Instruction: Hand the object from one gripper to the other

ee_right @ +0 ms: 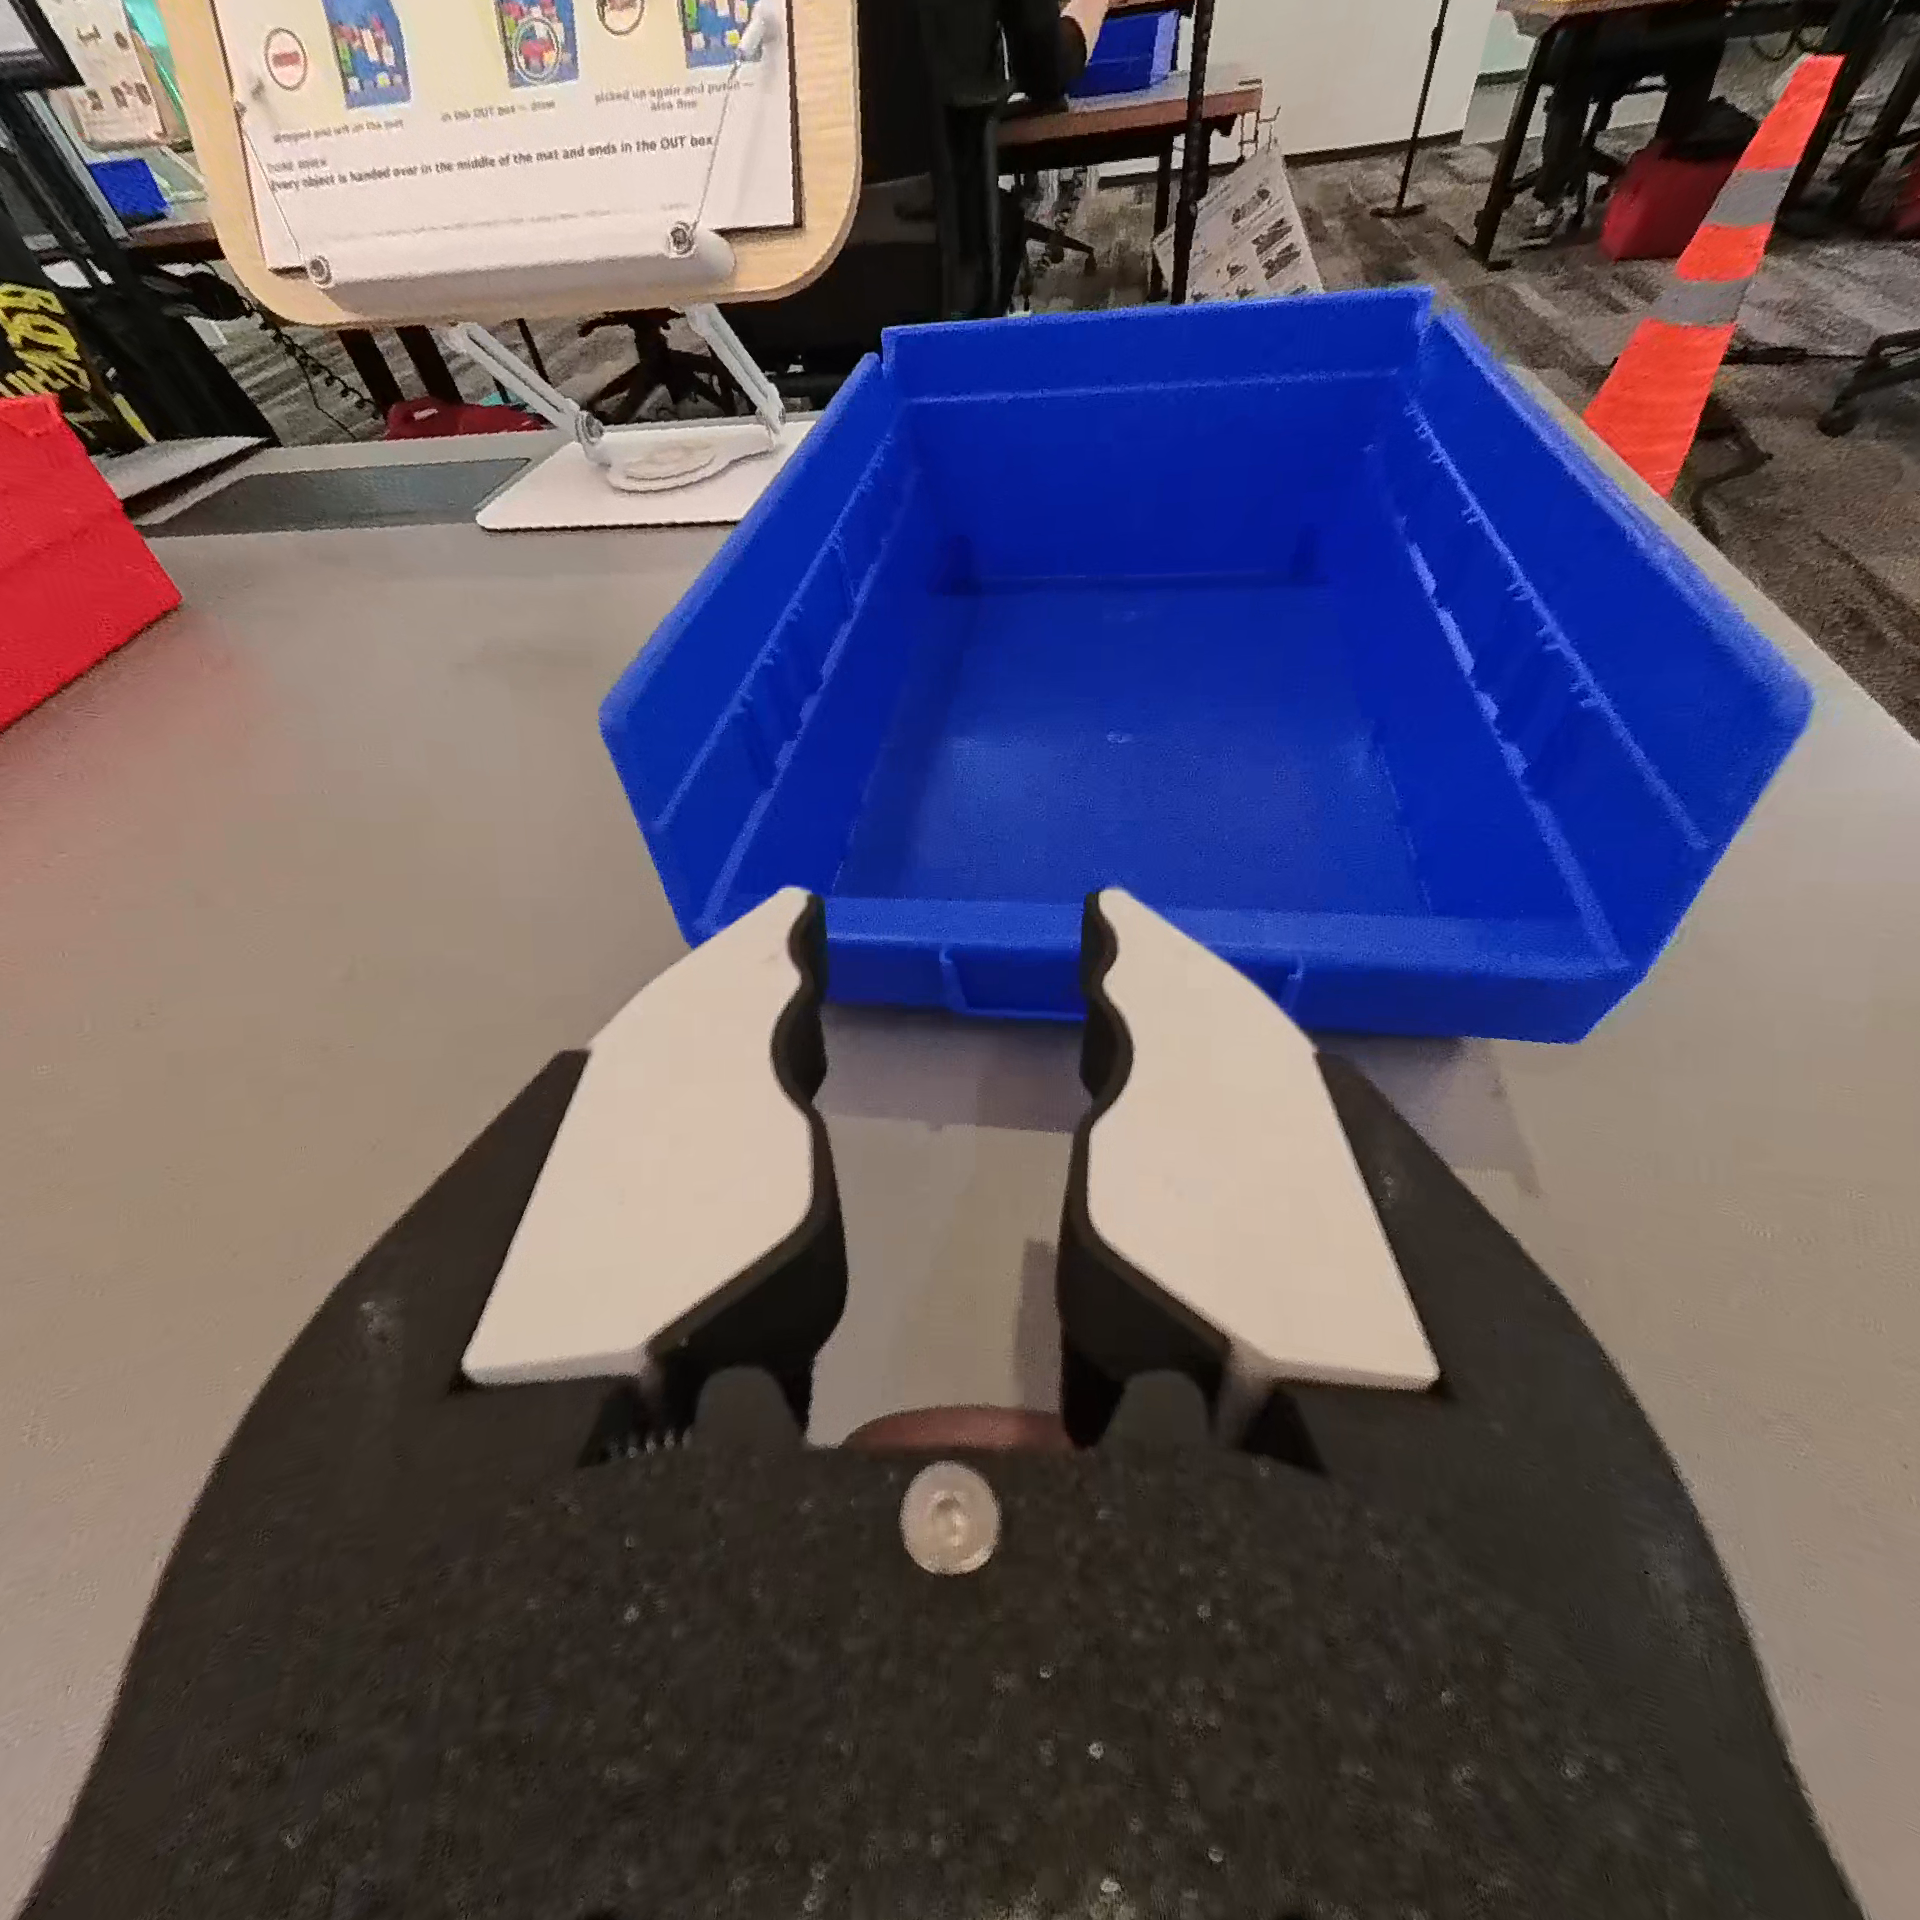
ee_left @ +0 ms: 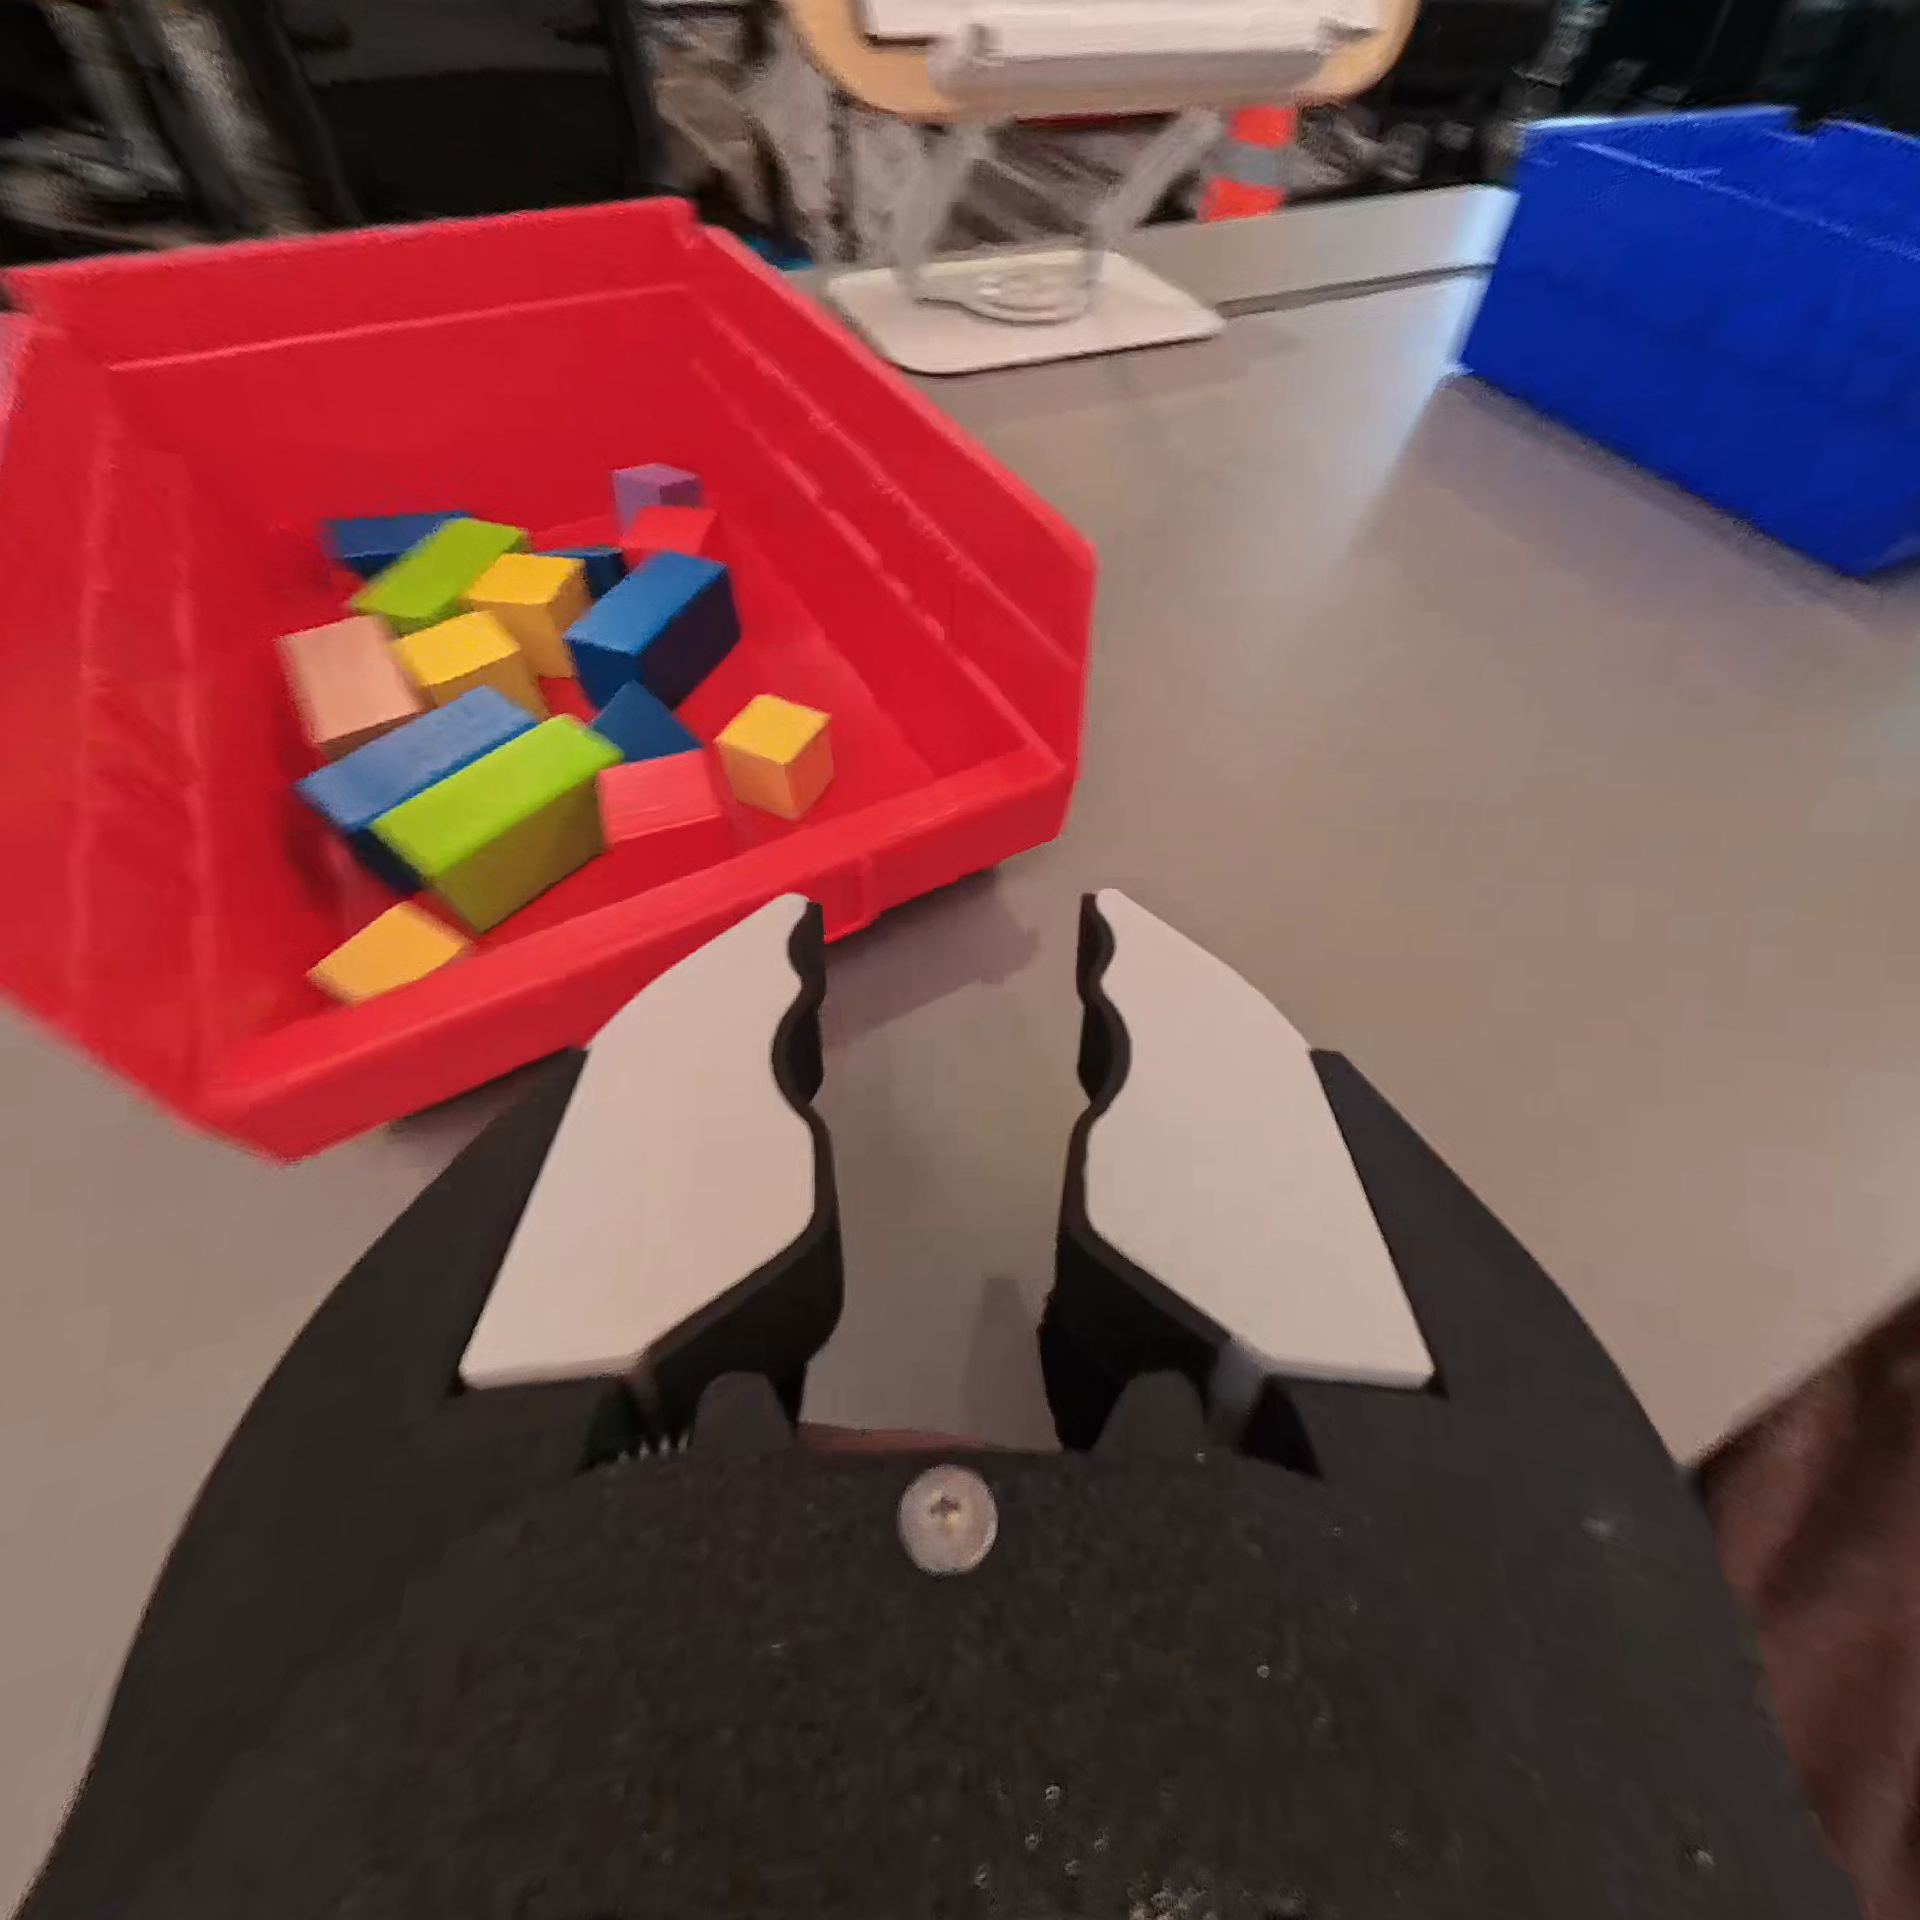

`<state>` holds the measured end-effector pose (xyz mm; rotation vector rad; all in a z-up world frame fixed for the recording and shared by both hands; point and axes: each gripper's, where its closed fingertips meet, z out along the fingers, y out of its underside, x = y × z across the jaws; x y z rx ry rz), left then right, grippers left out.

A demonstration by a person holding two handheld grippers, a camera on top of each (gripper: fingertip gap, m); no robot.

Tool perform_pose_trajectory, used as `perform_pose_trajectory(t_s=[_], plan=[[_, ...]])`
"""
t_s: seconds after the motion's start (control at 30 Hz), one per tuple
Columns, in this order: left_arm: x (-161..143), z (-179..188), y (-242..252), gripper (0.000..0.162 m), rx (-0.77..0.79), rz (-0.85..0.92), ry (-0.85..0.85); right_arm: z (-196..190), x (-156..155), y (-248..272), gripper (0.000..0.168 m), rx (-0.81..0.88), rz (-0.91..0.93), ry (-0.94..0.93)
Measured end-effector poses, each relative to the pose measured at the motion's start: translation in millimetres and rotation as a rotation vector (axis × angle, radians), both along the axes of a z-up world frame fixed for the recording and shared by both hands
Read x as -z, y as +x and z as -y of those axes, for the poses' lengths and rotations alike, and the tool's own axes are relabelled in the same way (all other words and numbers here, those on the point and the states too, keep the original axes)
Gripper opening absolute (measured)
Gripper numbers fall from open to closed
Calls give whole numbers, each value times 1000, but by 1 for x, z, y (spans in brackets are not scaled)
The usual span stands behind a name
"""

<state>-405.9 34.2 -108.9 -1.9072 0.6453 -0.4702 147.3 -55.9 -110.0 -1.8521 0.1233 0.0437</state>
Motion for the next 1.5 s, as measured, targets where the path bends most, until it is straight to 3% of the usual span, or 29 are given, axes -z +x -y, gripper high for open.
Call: perform_pose_trajectory(t_s=[0.2,0.43,0.67,0.77,0.83,0.93,1.03,1.13,1.23,1.4,1.5], plan=[[-16,-52,11,48,234,-327,-164,-3,3,0,46,-16,-23,0],[24,-111,28,51,346,-675,-383,-3,9,-3,46,-32,-15,-10],[67,-128,16,50,317,-865,-475,2,8,-6,46,-39,41,-16],[78,-122,17,28,339,-830,-527,2,6,-10,46,-48,52,-13],[73,-123,12,28,325,-811,-527,2,2,-14,46,-62,67,-8],[44,-124,9,28,307,-637,-514,6,-19,-42,45,-151,161,73],[-5,-116,20,28,321,-257,-501,12,-44,-104,43,-359,240,195],[-57,-82,51,27,433,205,-589,20,-57,-177,30,-608,97,262],[-84,-42,94,28,518,504,-762,11,-63,-233,38,-791,2,245],[-92,13,178,27,646,717,-976,-22,-71,-303,48,-996,188,253],[-96,31,211,27,738,794,-1073,-31,-83,-324,48,-1042,201,280]])
